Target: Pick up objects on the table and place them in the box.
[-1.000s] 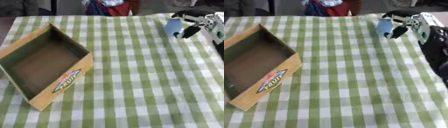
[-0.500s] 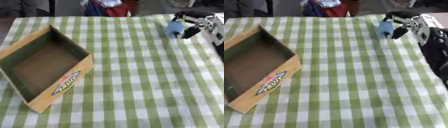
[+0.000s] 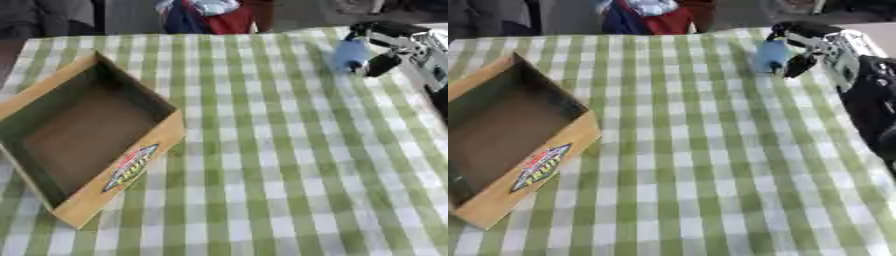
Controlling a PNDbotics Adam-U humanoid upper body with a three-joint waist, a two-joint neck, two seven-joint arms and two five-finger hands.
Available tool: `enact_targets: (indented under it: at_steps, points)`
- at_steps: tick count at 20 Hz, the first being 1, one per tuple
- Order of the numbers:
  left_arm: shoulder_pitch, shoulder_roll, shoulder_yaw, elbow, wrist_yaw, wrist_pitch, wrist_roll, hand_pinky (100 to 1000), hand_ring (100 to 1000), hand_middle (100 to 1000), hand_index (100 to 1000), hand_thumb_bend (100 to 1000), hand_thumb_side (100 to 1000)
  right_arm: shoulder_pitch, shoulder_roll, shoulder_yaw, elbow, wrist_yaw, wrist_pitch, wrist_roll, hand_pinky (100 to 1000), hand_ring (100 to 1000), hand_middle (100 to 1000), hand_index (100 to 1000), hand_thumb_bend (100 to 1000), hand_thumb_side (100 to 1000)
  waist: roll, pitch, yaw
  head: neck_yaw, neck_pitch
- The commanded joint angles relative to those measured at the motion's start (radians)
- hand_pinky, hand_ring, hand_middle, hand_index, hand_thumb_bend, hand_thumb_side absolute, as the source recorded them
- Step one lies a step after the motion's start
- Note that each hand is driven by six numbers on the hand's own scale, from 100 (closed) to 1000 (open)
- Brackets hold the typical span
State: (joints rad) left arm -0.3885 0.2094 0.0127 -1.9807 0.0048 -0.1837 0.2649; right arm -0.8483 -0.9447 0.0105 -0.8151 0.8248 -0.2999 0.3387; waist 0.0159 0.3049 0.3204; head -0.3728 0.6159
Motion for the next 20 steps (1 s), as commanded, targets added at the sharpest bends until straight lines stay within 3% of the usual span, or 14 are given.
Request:
enact_targets:
  at_steps: [1, 9, 14, 20]
  points:
    - [-0.005, 0.012, 0.000, -0.019, 0.000, 0.000, -0.004, 666, 550, 604, 784, 100, 658, -0.039, -0.015, 0.010, -0.054, 0.001, -0.024, 0.002, 863, 969, 995, 511, 119, 116, -0.004, -0.034, -0.003, -0.002, 0.007]
    - [0.003, 0.008, -0.008, -0.019, 0.004, 0.006, -0.012, 668, 555, 605, 784, 100, 656, -0.118, 0.053, 0.074, -0.191, -0.027, -0.083, 0.036, 867, 957, 994, 513, 125, 100, -0.008, -0.084, 0.004, -0.006, 0.031]
    - [0.007, 0.007, -0.013, -0.019, 0.008, 0.013, -0.021, 670, 558, 607, 785, 100, 655, -0.188, 0.166, 0.183, -0.307, -0.073, -0.153, 0.099, 878, 948, 991, 519, 141, 100, -0.010, -0.116, 0.009, 0.000, 0.049]
    - [0.004, 0.001, -0.020, -0.019, 0.013, 0.014, -0.028, 670, 559, 607, 786, 100, 653, -0.218, 0.284, 0.233, -0.353, -0.068, -0.183, 0.189, 875, 952, 990, 520, 113, 116, -0.006, -0.130, 0.025, -0.015, 0.060]
